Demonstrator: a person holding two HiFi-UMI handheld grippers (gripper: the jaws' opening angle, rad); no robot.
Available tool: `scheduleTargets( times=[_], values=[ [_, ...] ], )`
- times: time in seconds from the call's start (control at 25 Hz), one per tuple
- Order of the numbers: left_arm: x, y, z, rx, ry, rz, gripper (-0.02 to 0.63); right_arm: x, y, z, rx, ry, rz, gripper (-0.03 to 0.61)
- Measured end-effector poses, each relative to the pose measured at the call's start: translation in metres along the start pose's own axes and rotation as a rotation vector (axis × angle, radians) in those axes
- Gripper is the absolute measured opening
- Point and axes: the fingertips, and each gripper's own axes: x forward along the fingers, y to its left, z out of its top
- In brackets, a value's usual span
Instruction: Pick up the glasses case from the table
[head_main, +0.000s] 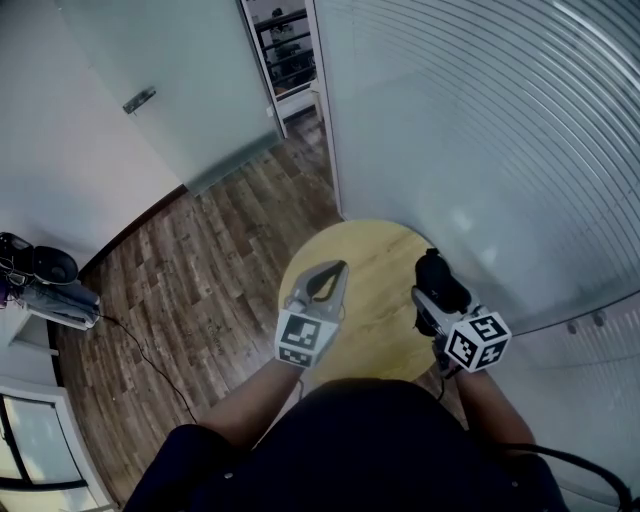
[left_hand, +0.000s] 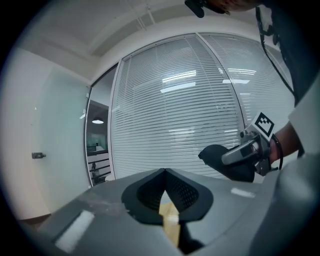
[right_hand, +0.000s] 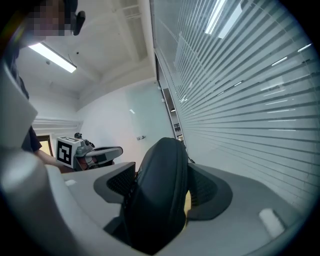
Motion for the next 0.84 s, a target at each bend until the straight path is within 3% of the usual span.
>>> scheduleTargets(
  times=[0.84],
  values=[
    [-0.014,0.007,-0.007,-0.018,0.018,0.079,0.005,0.007,0.001,0.005,0.007,-0.014,0.058,0.33]
  ],
)
